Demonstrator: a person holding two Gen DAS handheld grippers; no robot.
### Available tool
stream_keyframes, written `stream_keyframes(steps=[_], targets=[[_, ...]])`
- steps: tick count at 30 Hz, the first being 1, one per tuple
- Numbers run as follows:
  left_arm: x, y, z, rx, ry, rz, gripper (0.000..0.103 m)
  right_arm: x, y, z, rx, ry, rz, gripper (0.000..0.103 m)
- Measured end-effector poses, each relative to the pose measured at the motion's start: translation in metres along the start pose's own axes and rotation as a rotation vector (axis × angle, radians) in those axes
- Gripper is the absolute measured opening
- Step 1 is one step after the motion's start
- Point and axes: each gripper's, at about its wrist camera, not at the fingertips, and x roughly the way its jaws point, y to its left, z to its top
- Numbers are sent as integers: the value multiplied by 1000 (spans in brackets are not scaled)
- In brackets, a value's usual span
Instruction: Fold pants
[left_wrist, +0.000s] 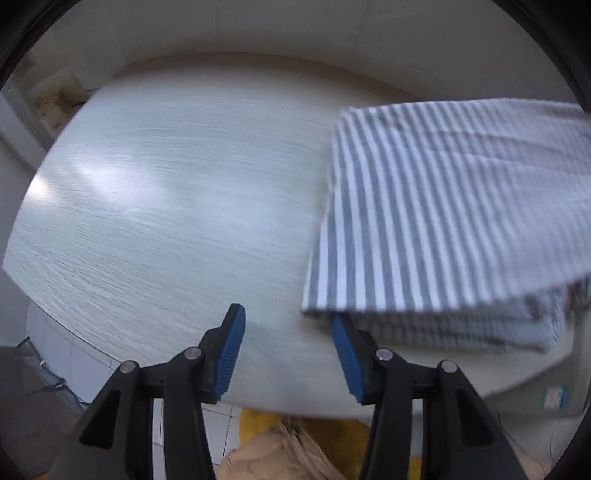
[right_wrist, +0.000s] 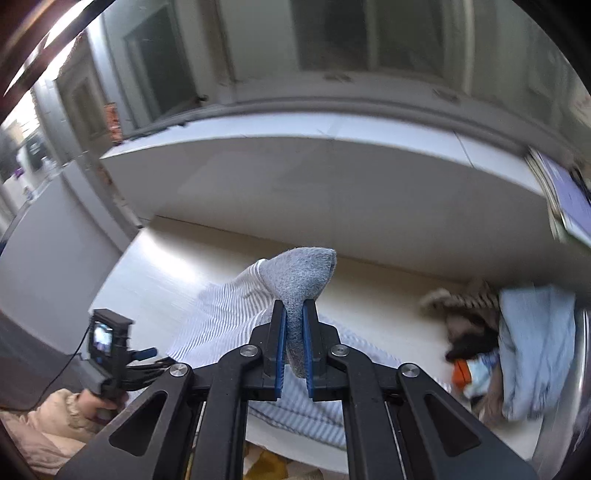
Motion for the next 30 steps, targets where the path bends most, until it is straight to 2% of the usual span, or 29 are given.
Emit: stream_keyframes(steps=[4, 8, 14, 17, 20, 25, 27, 30], targets=[[-14, -3, -2, 60, -27, -10, 51, 17, -22, -24, 58, 60, -31, 9], [-27, -7, 11, 85, -84, -31, 51, 55, -47, -58, 113, 160, -85, 9], [-28, -35, 31, 142, -167, -36, 51, 104, -76, -96, 186, 286, -106, 9], [-14, -54, 39, 195, -174, 13, 51, 127, -87, -110, 199, 349, -165, 10], [8, -55, 47, 223, -143, 79, 51, 139, -100, -121, 224, 393, -247, 20], [29, -39, 51, 196, -84, 115, 55, 126, -101, -121, 204, 349, -300, 21], [29, -33, 53, 188, -92, 119, 62, 121, -96, -117, 183, 318, -287, 21], [29, -26, 55, 198, -97, 133, 62, 129, -89, -117, 157, 315, -239, 21]])
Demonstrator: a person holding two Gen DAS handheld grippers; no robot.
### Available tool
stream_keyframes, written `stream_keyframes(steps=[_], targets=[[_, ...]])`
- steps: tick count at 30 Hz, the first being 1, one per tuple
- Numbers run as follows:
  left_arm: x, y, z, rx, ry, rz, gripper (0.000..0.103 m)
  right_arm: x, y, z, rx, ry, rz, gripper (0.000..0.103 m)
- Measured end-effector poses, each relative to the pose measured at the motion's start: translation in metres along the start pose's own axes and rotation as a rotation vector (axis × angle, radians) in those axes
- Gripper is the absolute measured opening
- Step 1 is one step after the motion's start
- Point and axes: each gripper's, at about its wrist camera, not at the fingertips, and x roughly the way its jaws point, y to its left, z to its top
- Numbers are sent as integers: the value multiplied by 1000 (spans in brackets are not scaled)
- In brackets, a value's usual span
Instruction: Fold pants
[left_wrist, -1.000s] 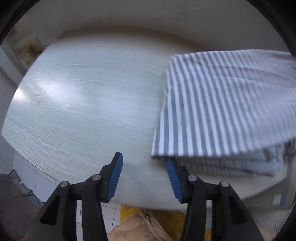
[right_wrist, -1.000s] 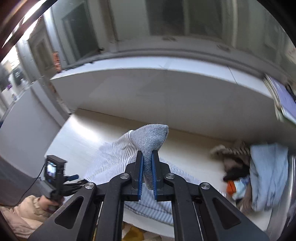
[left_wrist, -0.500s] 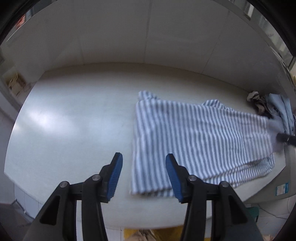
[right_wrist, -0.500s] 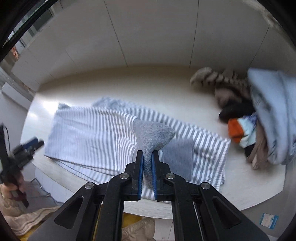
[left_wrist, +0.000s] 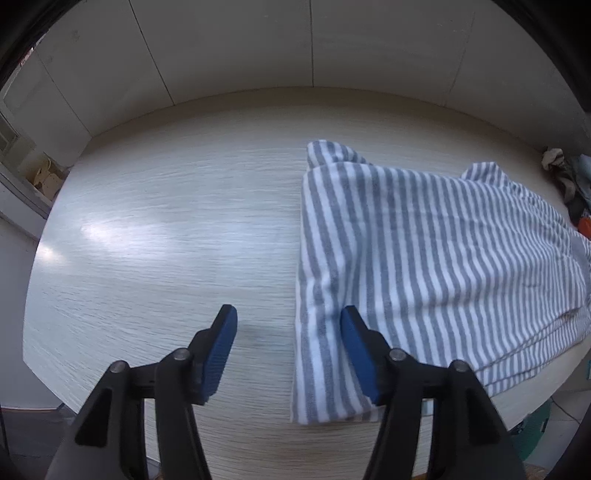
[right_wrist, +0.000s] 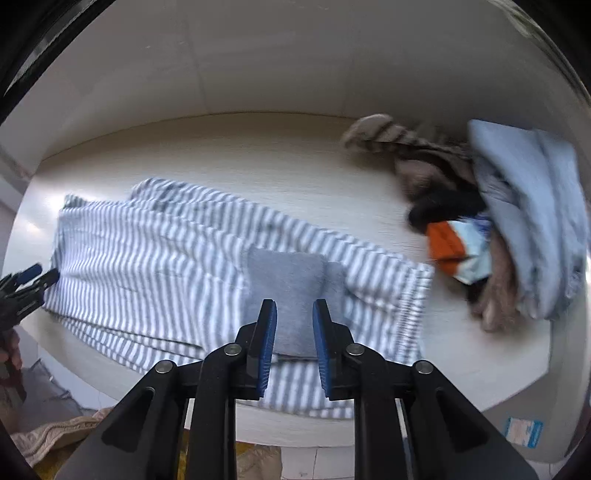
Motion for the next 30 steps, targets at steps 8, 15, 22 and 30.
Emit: stream_keyframes(steps=[8, 15, 22, 30], targets=[[0, 25, -5, 2, -11, 64, 65, 66, -16, -10, -30, 56, -67, 51], [-3, 24, -1, 17, -27, 57, 66, 54, -38, -1, 68, 24, -42, 52], [-11, 15, 11, 16, -80, 33, 66, 48, -9, 16, -18, -30, 48, 52], [4, 25, 10, -11, -34, 101, 71, 86, -32, 22, 49, 19, 4, 65]])
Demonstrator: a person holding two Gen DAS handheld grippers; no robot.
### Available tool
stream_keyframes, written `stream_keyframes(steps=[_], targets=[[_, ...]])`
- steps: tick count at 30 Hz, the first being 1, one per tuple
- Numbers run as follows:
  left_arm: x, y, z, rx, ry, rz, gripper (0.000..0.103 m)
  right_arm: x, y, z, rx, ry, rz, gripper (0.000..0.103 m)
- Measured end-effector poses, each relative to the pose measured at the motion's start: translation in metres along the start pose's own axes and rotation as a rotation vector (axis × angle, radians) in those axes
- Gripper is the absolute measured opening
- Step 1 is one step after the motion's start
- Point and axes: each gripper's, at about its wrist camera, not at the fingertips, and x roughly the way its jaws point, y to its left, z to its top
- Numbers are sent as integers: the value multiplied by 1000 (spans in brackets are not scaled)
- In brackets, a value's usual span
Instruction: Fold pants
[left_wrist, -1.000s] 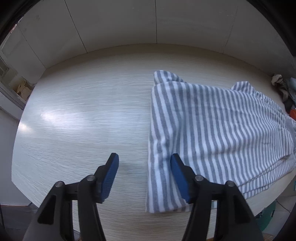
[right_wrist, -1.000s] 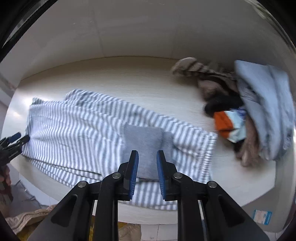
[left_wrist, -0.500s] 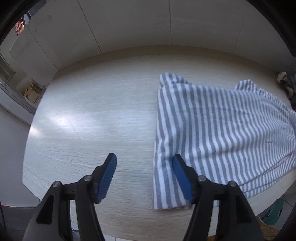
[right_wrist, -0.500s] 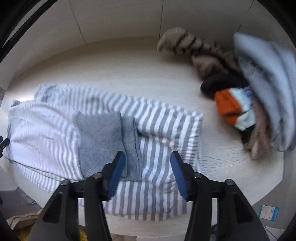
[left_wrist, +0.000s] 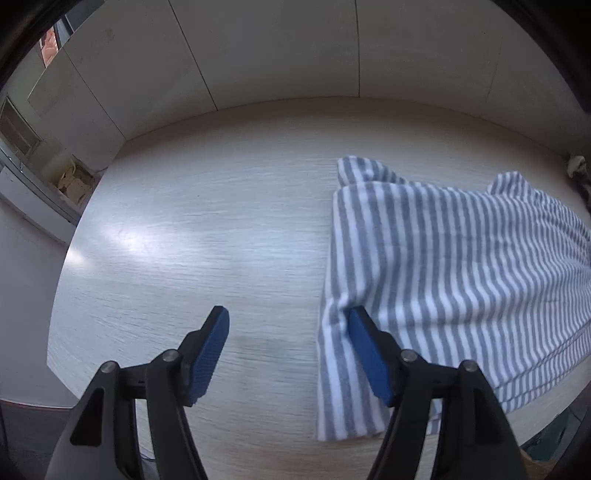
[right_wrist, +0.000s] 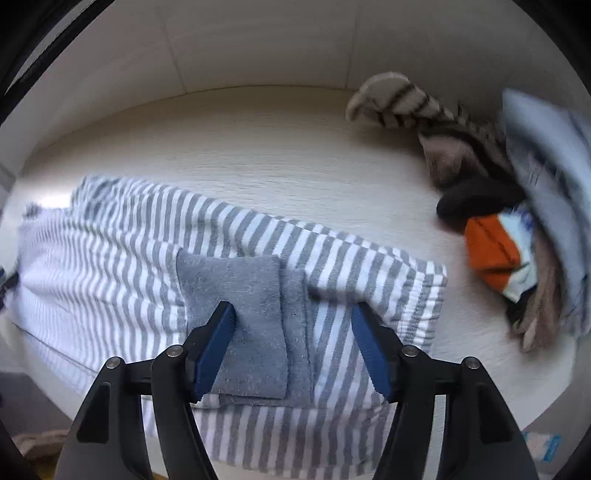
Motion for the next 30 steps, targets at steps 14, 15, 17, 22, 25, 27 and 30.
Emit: stream_keyframes(steps=[14, 15, 17, 22, 25, 27, 30], targets=[[10, -17, 45, 96, -26, -15, 66, 4, 16, 3, -16, -11, -28, 61], [14, -15, 45, 100, -15, -19, 66, 5, 14, 4, 9, 0, -22, 61], [12, -7, 47, 90, -18, -55, 66, 0, 14, 6, 21, -18, -65, 61], [9, 8, 52, 127, -41, -155, 66, -33, 53, -1, 53, -82, -86, 61], [12, 22, 68, 139, -36, -251, 66, -50, 92, -5, 62, -110, -66, 61], [14, 30, 78, 148, -16, -328, 66, -59, 123, -10, 55, -122, -55, 61], [18, 34, 89, 197, -2, -418, 66, -65, 165, -20, 45, -129, -26, 61]])
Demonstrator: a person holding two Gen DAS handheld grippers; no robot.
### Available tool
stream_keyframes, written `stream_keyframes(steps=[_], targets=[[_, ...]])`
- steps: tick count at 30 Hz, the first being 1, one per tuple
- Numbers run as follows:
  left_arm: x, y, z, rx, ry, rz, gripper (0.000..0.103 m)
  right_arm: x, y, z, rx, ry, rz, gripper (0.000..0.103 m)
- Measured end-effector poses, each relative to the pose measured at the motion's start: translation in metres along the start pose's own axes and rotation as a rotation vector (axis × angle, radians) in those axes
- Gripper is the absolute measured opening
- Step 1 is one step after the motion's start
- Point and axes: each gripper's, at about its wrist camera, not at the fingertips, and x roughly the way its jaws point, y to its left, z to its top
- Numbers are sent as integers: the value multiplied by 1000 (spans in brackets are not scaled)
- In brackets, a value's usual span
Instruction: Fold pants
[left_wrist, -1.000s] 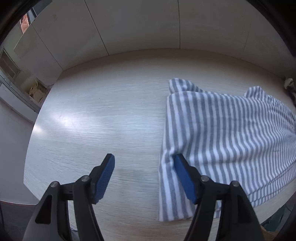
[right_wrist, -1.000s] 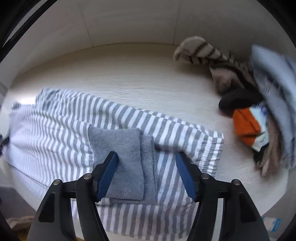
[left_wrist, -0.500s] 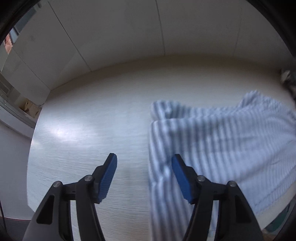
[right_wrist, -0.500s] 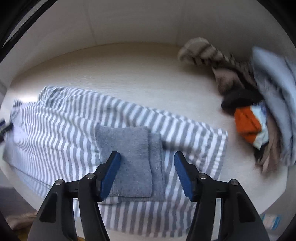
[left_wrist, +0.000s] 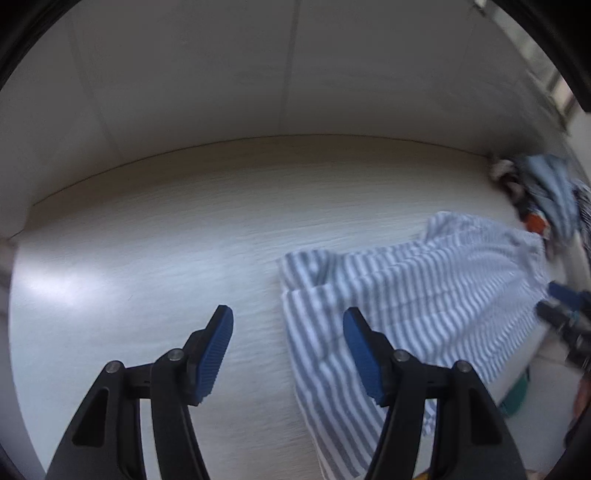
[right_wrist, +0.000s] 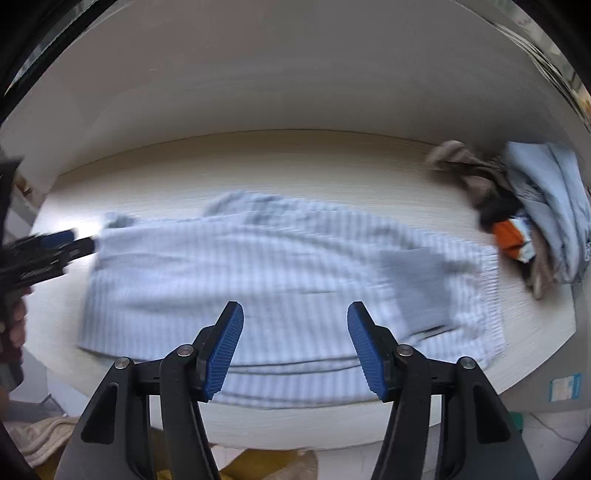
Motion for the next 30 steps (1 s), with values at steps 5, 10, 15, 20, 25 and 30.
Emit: stream_keyframes(steps=[5, 10, 15, 20, 25, 30], targets=[[7, 0, 20, 103, 41, -58, 66, -13, 73, -16, 3, 3, 80, 61], [13, -6, 30, 187, 56, -62, 66, -6, 126, -23, -37, 41, 131, 61], [25, -9, 31, 195, 81, -95, 66, 0, 163, -26, -45, 82, 205, 61], [31, -5, 33, 188, 102, -130, 66, 12, 199, -35, -118, 104, 212, 61], [39, -5, 31, 182, 125, -149, 66, 37, 217, -49, -159, 149, 190, 61], [44, -6, 28, 175, 128, -156, 62, 50, 219, -54, -125, 167, 195, 58]])
